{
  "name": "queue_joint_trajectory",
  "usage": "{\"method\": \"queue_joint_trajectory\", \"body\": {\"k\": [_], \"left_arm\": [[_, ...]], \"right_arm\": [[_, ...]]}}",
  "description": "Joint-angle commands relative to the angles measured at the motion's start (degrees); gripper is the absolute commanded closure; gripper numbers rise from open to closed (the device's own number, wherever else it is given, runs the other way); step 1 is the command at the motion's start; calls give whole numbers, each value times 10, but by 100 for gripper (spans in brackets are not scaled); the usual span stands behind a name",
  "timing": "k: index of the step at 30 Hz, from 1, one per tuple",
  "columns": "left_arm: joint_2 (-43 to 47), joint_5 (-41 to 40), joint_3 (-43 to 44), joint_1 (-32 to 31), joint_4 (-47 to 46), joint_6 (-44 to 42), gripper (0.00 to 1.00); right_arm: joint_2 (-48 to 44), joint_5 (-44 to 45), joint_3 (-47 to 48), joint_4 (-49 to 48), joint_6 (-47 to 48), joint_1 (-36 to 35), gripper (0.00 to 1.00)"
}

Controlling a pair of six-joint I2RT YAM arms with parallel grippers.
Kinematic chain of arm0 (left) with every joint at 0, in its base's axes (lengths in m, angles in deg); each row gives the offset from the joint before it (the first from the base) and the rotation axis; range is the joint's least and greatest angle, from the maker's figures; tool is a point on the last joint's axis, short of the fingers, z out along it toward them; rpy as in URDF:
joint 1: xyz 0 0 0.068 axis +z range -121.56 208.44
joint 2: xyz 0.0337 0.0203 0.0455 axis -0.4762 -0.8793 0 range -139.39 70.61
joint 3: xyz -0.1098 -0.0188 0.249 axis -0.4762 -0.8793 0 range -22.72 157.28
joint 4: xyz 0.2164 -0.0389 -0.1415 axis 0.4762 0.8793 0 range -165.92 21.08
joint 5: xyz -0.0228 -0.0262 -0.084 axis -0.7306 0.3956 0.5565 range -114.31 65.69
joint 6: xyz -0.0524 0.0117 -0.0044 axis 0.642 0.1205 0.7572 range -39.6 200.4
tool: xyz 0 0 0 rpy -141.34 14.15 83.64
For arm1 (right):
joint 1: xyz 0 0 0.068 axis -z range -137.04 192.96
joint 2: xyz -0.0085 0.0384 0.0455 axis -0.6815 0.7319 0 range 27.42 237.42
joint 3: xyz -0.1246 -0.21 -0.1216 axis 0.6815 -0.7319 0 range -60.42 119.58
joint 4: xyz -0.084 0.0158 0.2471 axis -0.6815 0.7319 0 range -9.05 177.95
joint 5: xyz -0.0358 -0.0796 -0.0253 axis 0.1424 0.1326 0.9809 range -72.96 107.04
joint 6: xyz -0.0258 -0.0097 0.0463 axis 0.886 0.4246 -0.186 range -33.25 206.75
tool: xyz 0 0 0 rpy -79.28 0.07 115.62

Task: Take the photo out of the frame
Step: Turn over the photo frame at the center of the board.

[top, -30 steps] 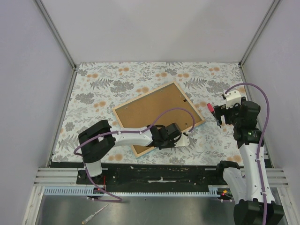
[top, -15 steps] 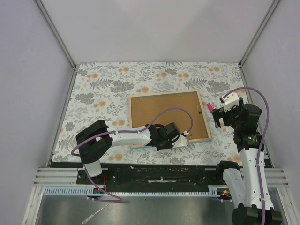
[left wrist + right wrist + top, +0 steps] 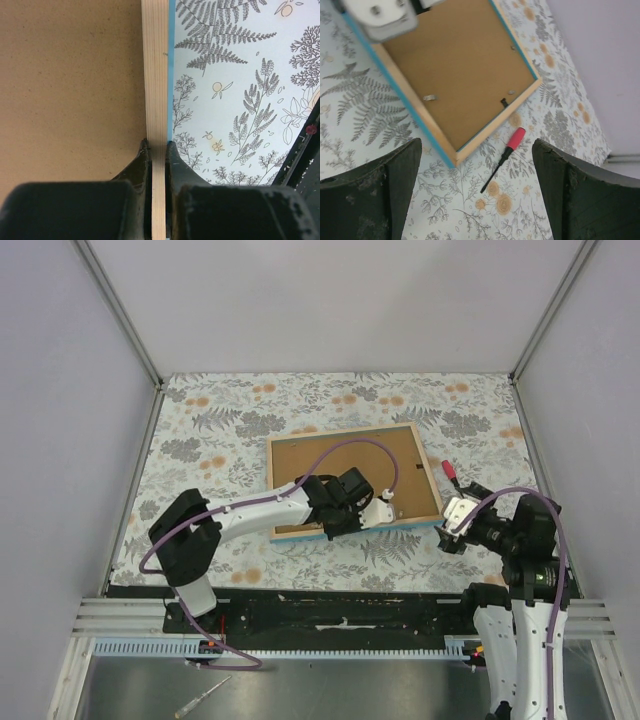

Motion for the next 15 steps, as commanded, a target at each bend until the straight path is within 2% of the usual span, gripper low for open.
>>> {"method": "queue_joint_trajectory", "body": {"k": [1, 5, 15], "left_arm": [[56, 8, 59, 15, 9, -14, 98], [64, 11, 83, 18, 26, -15, 98], [75, 12, 134, 19, 69, -17, 98]], "right_arm": [[17, -80, 26, 122, 151, -1, 2], [24, -93, 15, 135, 187, -1, 2], [31, -16, -64, 4, 187, -20, 2]]}}
